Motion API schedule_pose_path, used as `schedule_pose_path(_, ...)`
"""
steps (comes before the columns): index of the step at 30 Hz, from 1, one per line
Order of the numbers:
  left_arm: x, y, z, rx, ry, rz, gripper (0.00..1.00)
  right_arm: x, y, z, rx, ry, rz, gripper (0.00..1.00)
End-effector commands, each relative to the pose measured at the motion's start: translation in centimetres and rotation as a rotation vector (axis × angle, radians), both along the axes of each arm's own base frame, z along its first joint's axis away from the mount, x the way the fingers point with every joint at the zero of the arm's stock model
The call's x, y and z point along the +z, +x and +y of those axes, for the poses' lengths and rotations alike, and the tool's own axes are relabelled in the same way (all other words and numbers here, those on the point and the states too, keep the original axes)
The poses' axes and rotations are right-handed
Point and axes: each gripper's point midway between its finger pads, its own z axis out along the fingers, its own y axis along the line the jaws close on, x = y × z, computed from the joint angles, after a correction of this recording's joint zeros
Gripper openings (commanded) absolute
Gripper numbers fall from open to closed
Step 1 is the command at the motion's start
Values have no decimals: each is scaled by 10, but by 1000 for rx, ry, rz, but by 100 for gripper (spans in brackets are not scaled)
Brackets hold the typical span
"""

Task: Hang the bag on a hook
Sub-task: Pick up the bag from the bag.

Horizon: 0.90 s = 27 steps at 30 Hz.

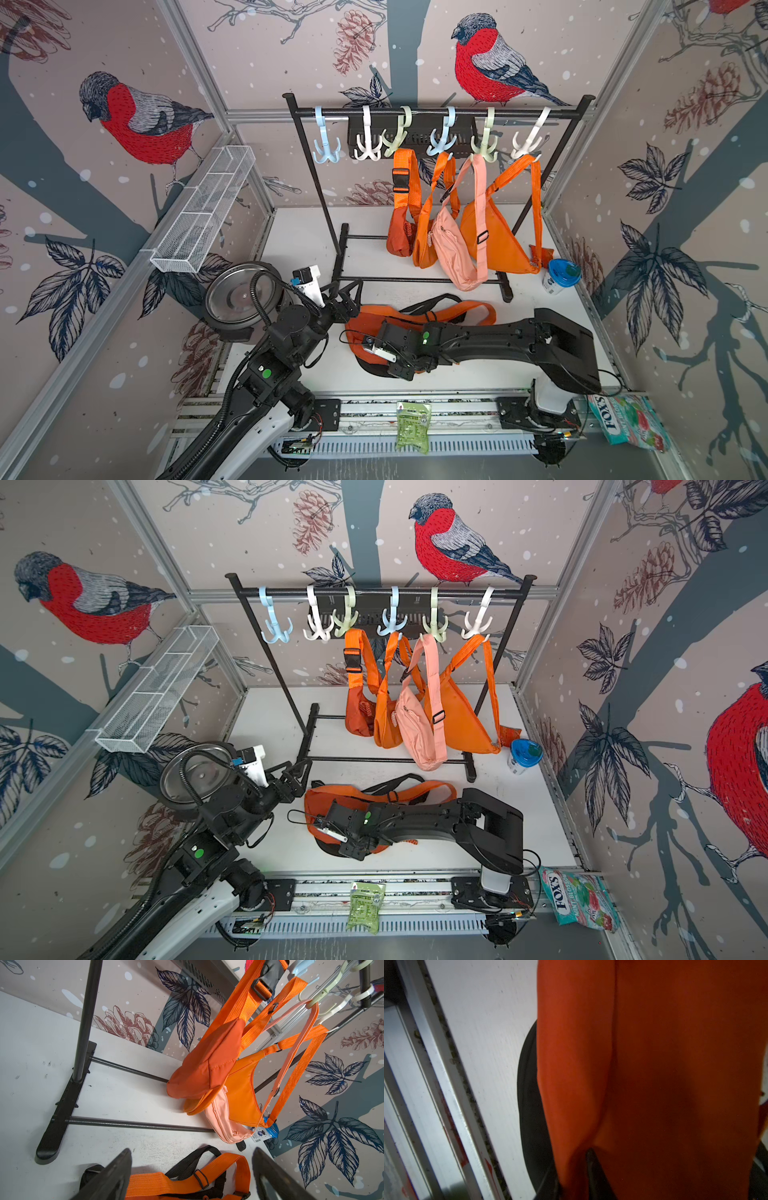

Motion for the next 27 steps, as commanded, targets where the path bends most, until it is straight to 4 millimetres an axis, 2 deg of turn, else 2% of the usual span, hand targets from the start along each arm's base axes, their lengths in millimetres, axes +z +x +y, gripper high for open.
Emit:
schedule_pose_path(1,10,0,6,26,-4,-23,89,12,-1,2,-3,33,0,6)
schedule_pose_path(4,16,-1,8,33,-4,-36,89,31,-3,7,8,96,1,3)
schedule_pose_path(8,22,-2,9,32,-5,-50,89,73,7,7,-14,226,-41,3)
schedule_pose_path(11,32,-6,4,-1,-32,-76,89,118,23,1,-68,367,-86,3)
schedule_pose_path(17,69,-18,-8,-101,-77,-154,89,219,52,-25,-168,743,-146,4)
schedule_pose_path(21,86,-26,-33,-247,-89,-185,90,271,61,-45,-202,973,-171,5)
schedule_pose_path(24,87,-30,-57,-381,-91,-179,90,292,77,-59,-287,1049,-222,5)
schedule_pose_path(27,86,-33,-80,-501,-115,-151,90,299,87,-61,-330,1054,-261,5)
